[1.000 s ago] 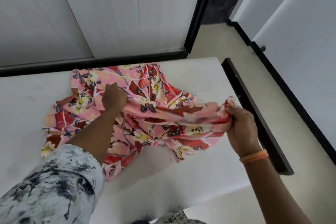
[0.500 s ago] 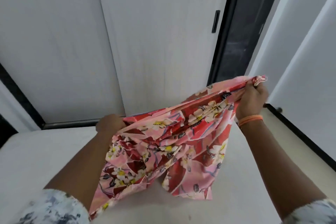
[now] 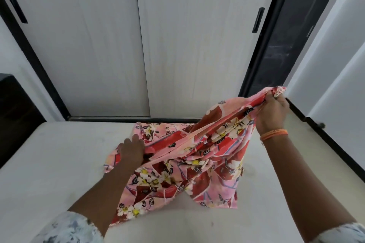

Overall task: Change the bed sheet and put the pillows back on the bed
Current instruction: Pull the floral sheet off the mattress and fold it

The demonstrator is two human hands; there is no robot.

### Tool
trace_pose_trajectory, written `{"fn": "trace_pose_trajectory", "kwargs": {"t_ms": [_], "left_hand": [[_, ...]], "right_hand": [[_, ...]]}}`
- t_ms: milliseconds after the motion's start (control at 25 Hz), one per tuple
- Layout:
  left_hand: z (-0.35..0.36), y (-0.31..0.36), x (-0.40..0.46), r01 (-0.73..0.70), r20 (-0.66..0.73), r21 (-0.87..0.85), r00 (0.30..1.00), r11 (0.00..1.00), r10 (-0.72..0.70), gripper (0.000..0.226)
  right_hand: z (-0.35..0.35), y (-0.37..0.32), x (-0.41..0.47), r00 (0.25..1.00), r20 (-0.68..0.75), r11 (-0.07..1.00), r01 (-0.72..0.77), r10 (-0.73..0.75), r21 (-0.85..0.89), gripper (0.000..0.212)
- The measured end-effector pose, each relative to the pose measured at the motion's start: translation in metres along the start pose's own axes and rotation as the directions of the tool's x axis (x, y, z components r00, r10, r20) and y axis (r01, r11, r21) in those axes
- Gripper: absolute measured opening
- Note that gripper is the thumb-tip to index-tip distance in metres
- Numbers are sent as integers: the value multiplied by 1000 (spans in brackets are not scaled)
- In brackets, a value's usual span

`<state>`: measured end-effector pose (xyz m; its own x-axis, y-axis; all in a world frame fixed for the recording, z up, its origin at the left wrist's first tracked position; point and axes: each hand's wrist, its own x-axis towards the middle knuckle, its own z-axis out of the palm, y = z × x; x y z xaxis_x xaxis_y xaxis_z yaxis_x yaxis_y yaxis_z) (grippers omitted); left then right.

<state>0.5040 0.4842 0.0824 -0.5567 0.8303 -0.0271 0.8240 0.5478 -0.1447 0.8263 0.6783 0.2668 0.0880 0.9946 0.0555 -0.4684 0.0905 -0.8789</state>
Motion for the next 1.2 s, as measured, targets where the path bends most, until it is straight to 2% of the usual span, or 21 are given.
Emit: {"fn": "trace_pose_trajectory", "kwargs": {"t_ms": [80,160,200,240,280,320,360,400,440,480,560,640,680,760,840,880,960,1040,1120,1160,1200], "left_hand": [[1,-2,1,-83,97,25,992,996,80,39],[1,-8,2,39,252,-276,967,960,33,30],[-1,-14,2,212,323,-496,945,842,-48,23],[-6,-21,5,432,439,-689,888,583,-140,19],[-14,-28,8,588,578,-779,808,218,-116,20],[-22,-34,14,634,638,-768,769,-89,-31,21],[-32,-38,21,607,629,-748,777,-267,4,20],[-44,-42,30,554,605,-756,795,-350,-49,18],[-58,-46,39,486,564,-802,808,-346,-172,16],[-69,-52,47,423,485,-873,804,-242,-345,17],[-94,-65,58,351,181,-921,771,169,-611,21],[-122,-73,64,272,-120,-787,812,553,-571,22],[-138,-74,67,233,-201,-737,821,634,-535,25],[-178,-74,80,223,-190,-786,801,576,-568,27],[-220,-73,97,174,-53,-937,786,303,-616,25],[-239,-73,105,120,10,-982,801,144,-599,24],[-276,-72,116,20,76,-994,843,-110,-533,28],[-314,-70,120,-45,103,-959,866,-281,-490,33],[-349,-70,119,-94,112,-913,877,-397,-468,31],[-364,-70,116,-118,101,-900,880,-420,-464,31],[-378,-70,114,-148,69,-897,884,-417,-462,33]], "right_hand": [[-2,-3,2,1000,-8,999,-11,11,31,25],[-8,-10,12,999,-33,999,-10,11,34,27],[-11,-12,18,999,-49,1000,-5,6,9,27],[-16,-13,24,998,-66,999,6,-8,-41,25],[-21,-12,30,996,-86,993,26,-36,-111,23],[-25,-10,36,993,-99,981,49,-69,-188,22],[-28,-8,41,990,-98,962,74,-103,-264,21],[-30,-6,46,986,-89,938,105,-142,-331,22],[-31,-4,50,979,-78,904,143,-190,-402,23],[-31,-3,54,966,-59,848,190,-251,-496,22],[-33,-3,62,928,-8,653,256,-372,-713,20],[-36,-10,70,901,50,483,278,-431,-831,19],[-35,-15,73,895,72,422,277,-441,-863,17],[-34,-31,82,876,162,210,282,-455,-936,14],[-30,-47,92,842,333,-84,329,-424,-940,24],[-26,-54,98,834,378,-157,343,-402,-926,28],[-7,-73,110,878,289,-25,303,-382,-953,22],[22,-100,124,944,62,368,185,-323,-911,10],[52,-128,132,989,-98,831,34,-106,-555,25],[65,-139,132,993,-116,954,-47,13,-295,29],[74,-149,133,991,-123,989,-71,55,-127,31]]}}
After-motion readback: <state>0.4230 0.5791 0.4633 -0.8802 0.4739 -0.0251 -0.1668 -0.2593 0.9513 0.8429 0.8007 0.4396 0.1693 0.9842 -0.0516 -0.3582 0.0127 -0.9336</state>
